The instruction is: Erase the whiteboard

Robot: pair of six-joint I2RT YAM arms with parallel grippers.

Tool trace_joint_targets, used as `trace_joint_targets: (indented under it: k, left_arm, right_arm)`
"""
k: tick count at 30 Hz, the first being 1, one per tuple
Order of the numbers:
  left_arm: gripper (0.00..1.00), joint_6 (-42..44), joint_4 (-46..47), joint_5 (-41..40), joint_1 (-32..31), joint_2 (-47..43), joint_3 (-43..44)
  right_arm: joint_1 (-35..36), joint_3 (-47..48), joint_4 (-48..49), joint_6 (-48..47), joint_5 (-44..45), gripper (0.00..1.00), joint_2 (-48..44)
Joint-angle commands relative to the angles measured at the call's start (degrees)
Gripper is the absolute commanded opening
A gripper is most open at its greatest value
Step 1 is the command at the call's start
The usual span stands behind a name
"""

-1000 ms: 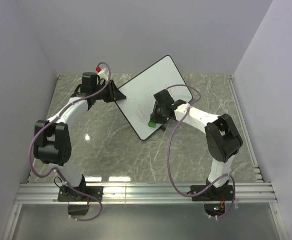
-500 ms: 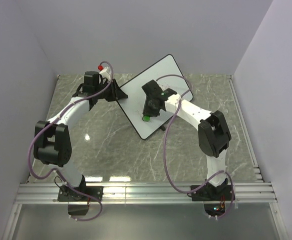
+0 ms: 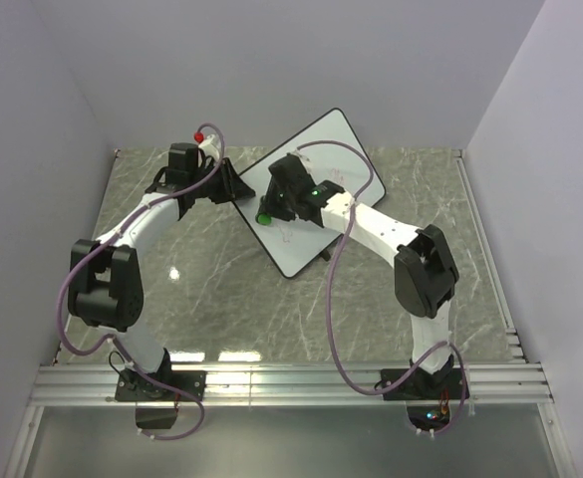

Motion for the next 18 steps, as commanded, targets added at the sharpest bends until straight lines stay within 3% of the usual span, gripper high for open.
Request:
trace_joint_targets:
  k: [1, 5, 13, 18]
  left_arm:
    - [0.0, -0.1, -6.6, -0.2, -4.0, 0.5, 2.4]
    - [0.0, -1.0, -7.3, 0.9, -4.0, 0.9, 4.1]
    - [0.0, -2.5, -9.3, 2.2, -4.0, 0.7, 5.8]
    - [0.0, -2.4, -10.1, 2.0, -3.9, 0.1, 5.1]
  right_arm:
    - [0.0, -7.8, 9.5, 2.3, 3.9, 0.0, 5.4]
    - [-0.1, -19.9, 15.4, 5.2, 3.5, 0.0, 2.4]
    - [-0.1, -30.3, 18.3, 8.4, 5.7, 0.0, 0.6]
    - [-0.1, -39.5, 25.1, 12.0, 3.9, 0.0, -0.5]
